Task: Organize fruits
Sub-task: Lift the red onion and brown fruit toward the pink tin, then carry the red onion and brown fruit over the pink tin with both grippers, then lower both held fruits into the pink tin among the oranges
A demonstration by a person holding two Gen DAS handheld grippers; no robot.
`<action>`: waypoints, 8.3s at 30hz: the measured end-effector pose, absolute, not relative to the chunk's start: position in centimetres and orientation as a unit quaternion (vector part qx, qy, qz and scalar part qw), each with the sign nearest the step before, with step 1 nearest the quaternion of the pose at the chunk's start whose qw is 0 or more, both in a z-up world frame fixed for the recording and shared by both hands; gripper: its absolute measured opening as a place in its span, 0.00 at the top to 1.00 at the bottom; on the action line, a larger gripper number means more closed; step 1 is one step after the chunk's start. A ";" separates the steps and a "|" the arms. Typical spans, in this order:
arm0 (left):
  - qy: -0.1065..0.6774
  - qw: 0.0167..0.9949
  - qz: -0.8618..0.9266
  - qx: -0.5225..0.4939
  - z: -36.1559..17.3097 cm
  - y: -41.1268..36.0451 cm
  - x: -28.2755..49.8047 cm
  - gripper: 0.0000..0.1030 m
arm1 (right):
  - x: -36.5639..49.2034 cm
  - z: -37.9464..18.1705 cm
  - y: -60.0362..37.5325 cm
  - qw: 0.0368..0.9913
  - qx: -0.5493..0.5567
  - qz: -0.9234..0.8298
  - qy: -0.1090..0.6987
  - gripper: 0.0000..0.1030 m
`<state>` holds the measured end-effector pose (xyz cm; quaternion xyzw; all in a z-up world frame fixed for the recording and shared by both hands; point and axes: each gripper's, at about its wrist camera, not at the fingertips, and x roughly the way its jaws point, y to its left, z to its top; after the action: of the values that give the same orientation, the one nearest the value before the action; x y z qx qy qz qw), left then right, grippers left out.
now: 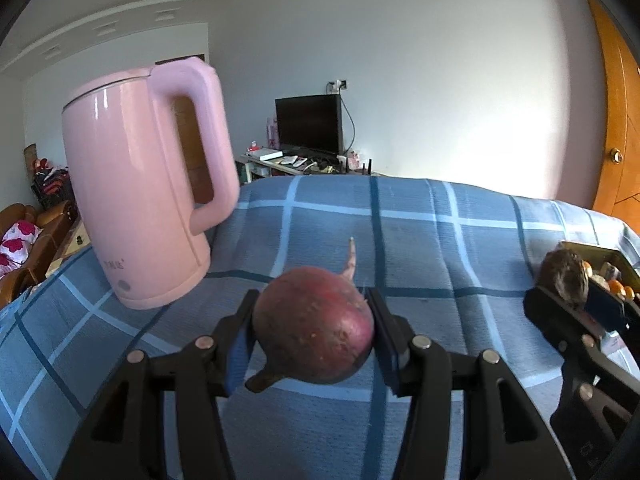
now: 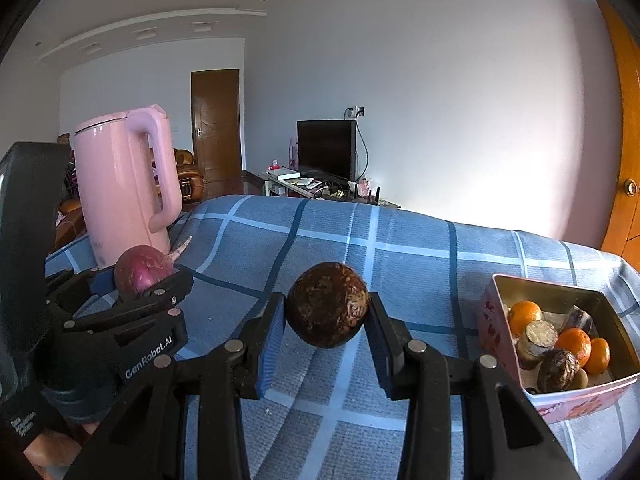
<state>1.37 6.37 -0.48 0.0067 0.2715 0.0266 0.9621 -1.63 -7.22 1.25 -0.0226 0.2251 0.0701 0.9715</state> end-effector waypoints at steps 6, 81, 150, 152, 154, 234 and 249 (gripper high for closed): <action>0.274 0.961 0.018 0.006 -0.4 5.2 0.7 0.48 | -2.4 1.2 -8.5 0.971 -0.020 0.066 0.227 0.59; 0.246 0.969 0.005 -0.002 0.2 0.7 -5.8 0.48 | -8.2 1.8 -12.2 0.978 -0.028 0.044 0.202 0.59; 0.260 0.956 -0.130 0.050 0.3 -15.6 -5.9 0.47 | -10.7 2.3 -28.9 0.977 -0.042 -0.081 0.195 0.59; 0.261 0.954 -0.136 0.050 0.3 -16.1 -5.8 0.47 | -10.6 2.3 -29.5 0.976 -0.040 -0.085 0.196 0.59; 0.262 0.953 -0.140 0.053 0.2 -16.7 -5.7 0.47 | -10.5 2.3 -30.1 0.976 -0.038 -0.091 0.196 0.59; 0.272 0.950 -0.156 0.009 0.8 -19.9 2.4 0.47 | -1.7 3.7 -34.2 0.970 0.068 -0.112 0.204 0.59; 0.302 0.940 -0.157 0.007 0.3 -20.8 4.7 0.47 | -0.9 3.2 -35.3 0.966 0.073 -0.117 0.221 0.59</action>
<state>4.67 -20.77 0.29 0.0066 0.3020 -0.1572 0.9402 -0.88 -35.31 3.24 0.0731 0.2206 -0.1172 0.9655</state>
